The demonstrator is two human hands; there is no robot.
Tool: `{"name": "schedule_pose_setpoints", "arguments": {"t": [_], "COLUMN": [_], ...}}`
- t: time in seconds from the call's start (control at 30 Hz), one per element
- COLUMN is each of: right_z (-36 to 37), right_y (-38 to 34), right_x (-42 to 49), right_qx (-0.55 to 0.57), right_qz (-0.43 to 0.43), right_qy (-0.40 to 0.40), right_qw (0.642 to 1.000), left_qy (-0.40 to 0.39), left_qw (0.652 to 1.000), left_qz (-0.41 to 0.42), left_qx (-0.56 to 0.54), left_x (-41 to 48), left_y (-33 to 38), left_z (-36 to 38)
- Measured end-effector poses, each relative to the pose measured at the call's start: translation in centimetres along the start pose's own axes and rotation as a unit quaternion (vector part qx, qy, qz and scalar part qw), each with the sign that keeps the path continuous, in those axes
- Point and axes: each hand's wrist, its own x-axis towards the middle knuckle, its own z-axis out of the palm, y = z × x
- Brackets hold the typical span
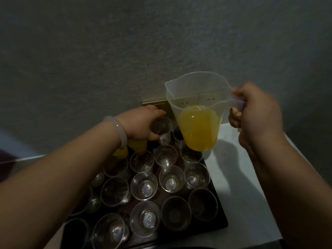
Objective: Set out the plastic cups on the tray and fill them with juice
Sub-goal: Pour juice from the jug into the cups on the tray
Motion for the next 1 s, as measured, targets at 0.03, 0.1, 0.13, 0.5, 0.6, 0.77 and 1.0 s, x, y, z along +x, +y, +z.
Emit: {"name": "schedule_pose_setpoints", "arguments": {"t": [0.03, 0.1, 0.13, 0.5, 0.6, 0.77, 1.0], "right_z": [-0.1, -0.2, -0.3, 0.6, 1.6, 3.3, 5.3], "right_y": [-0.1, -0.4, -0.6, -4.4, -5.2, -6.2, -6.3], "right_x": [0.0, -0.1, 0.0, 0.3, 0.3, -0.2, -0.7], "right_qx": [0.000, -0.013, -0.023, -0.242, -0.316, -0.425, -0.479], "right_qz": [0.003, 0.007, 0.010, -0.034, -0.054, -0.110, -0.117], "right_qy": [-0.008, -0.022, -0.027, -0.131, -0.167, -0.198, -0.187], "right_qw": [1.000, 1.000, 0.999, 0.961, 0.932, 0.876, 0.850], "left_qy": [0.014, 0.044, 0.054, 0.122, 0.127, 0.125, 0.111], "left_qw": [1.000, 0.999, 0.998, 0.992, 0.991, 0.992, 0.994], "left_qz": [0.003, 0.012, 0.013, 0.007, 0.006, 0.006, -0.006], "left_qx": [-0.005, -0.013, -0.021, -0.040, -0.039, -0.022, -0.011], "left_x": [-0.5, -1.6, -2.2, -6.3, -6.4, -6.5, -6.6], "left_y": [0.0, 0.2, 0.3, 0.5, 0.6, 0.8, 0.8], "left_z": [-0.2, -0.7, -0.9, -2.1, -2.4, -2.6, -2.6]}}
